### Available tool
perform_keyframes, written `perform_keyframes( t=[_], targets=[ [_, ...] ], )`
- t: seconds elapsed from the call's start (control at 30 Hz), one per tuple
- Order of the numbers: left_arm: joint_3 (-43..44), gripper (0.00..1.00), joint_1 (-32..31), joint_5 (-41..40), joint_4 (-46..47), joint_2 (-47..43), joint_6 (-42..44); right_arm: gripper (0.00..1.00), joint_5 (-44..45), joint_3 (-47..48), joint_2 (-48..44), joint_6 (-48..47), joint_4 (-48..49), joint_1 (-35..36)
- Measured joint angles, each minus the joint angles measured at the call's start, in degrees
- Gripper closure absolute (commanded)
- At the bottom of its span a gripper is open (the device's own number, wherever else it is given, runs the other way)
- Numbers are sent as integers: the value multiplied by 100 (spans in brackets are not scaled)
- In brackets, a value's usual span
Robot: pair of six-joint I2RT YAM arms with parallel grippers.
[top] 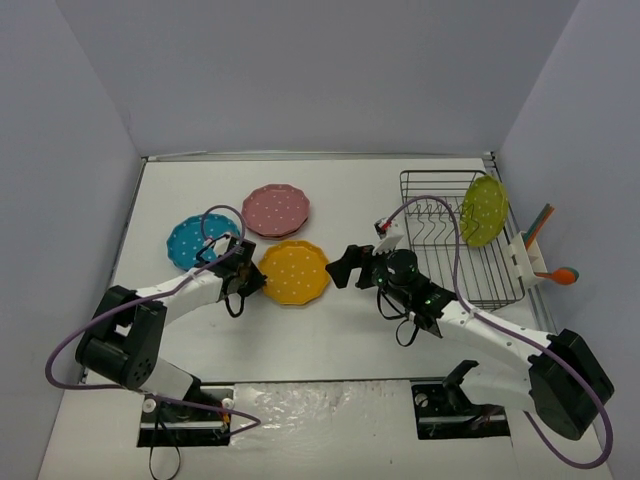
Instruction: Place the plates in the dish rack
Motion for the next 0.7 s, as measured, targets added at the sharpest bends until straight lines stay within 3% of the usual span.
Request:
perform_keyframes(
  t=[0.3, 0.7],
  targets=[
    [-48, 100, -15, 84, -120, -139, -198, 0, -24, -122, 549, 771, 253, 37],
    [-70, 100, -44, 183, -1088, -1158, -477, 0, -327, -104, 1757, 1892, 536, 45]
  ],
)
